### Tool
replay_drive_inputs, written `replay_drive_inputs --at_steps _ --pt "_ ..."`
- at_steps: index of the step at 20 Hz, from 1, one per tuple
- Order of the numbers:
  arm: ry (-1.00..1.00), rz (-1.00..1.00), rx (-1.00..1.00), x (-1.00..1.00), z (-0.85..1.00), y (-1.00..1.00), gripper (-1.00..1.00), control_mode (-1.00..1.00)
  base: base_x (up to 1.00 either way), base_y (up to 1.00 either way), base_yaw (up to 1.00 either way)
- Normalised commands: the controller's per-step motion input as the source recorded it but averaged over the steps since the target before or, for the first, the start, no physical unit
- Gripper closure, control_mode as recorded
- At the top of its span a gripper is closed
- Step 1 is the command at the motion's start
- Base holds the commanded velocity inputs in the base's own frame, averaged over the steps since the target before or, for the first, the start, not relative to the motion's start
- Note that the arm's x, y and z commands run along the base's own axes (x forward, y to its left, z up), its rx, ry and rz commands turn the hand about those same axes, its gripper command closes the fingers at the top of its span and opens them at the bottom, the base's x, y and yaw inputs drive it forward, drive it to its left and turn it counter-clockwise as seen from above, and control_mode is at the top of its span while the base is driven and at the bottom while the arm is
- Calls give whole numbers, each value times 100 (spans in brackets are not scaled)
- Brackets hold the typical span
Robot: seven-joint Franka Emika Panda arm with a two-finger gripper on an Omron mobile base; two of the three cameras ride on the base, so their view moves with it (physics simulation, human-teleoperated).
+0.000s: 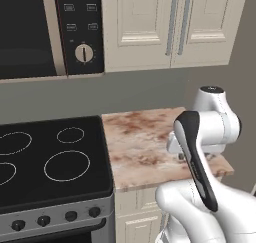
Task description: Store the hot dog in the freezer for long-term storage. Close the freezer door after placing the cooked food.
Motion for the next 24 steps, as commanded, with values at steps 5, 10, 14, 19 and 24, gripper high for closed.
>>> replay_drive_inputs --at_steps 5,10,14,19,24 --pt "0 0 0 -22 14 0 100 -100 0 0 0" --pt "0 0 0 -1 0 0 100 -100 0 0 0" --pt "0 0 0 0 0 0 100 -100 0 0 0" --pt "0 0 0 -1 0 0 100 -100 0 0 0" --pt "0 0 0 -7 0 0 100 100 -19 0 -3"
